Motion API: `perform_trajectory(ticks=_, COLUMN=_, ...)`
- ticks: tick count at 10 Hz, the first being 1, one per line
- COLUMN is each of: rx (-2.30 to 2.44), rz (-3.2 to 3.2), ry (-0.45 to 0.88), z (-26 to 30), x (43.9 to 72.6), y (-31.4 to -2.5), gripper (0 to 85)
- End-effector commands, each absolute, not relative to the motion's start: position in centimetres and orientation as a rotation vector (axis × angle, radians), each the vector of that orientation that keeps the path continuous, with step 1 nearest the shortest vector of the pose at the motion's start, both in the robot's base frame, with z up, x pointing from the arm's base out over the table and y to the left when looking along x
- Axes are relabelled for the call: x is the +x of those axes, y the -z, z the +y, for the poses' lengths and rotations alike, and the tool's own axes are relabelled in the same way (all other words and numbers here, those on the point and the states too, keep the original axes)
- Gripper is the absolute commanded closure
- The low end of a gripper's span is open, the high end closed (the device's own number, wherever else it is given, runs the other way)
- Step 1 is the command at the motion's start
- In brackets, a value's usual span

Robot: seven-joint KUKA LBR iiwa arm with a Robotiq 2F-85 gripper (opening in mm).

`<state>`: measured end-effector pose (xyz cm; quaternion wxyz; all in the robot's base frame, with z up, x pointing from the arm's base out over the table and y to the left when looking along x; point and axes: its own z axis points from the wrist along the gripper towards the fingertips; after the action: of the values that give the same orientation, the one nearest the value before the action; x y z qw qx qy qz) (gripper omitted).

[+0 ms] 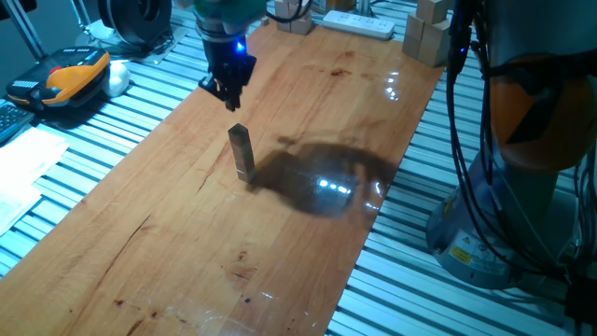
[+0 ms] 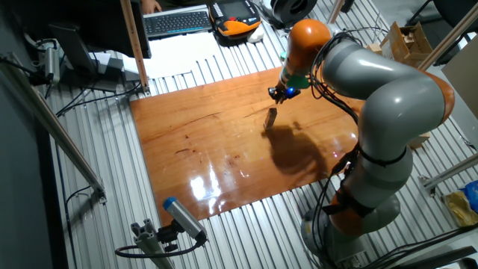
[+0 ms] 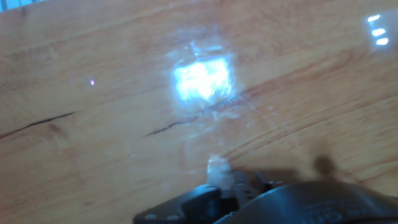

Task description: Stack the blocks in a vertical line of five

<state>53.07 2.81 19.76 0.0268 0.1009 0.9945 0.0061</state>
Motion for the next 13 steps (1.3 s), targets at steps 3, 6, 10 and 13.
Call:
perform_trajectory(ticks=3, rx=0.284, rz=3.053, ry=0.027, z=1.6, x=54.6, y=-19.5, gripper=85.0)
perform_trajectory(ticks=6, rx=0.251, rz=3.031, ry=0.012, z=0.1, x=56.5, y=-19.2, gripper=85.0)
perform_trajectory(ticks=10, rx=0.281, rz=3.075, ry=-0.074, z=-0.1, x=56.8, y=-19.0, gripper=85.0)
perform_trajectory(ticks=13, rx=0.257, rz=3.093, ry=-0.063, z=-0.2, x=56.6, y=-19.0, gripper=85.0)
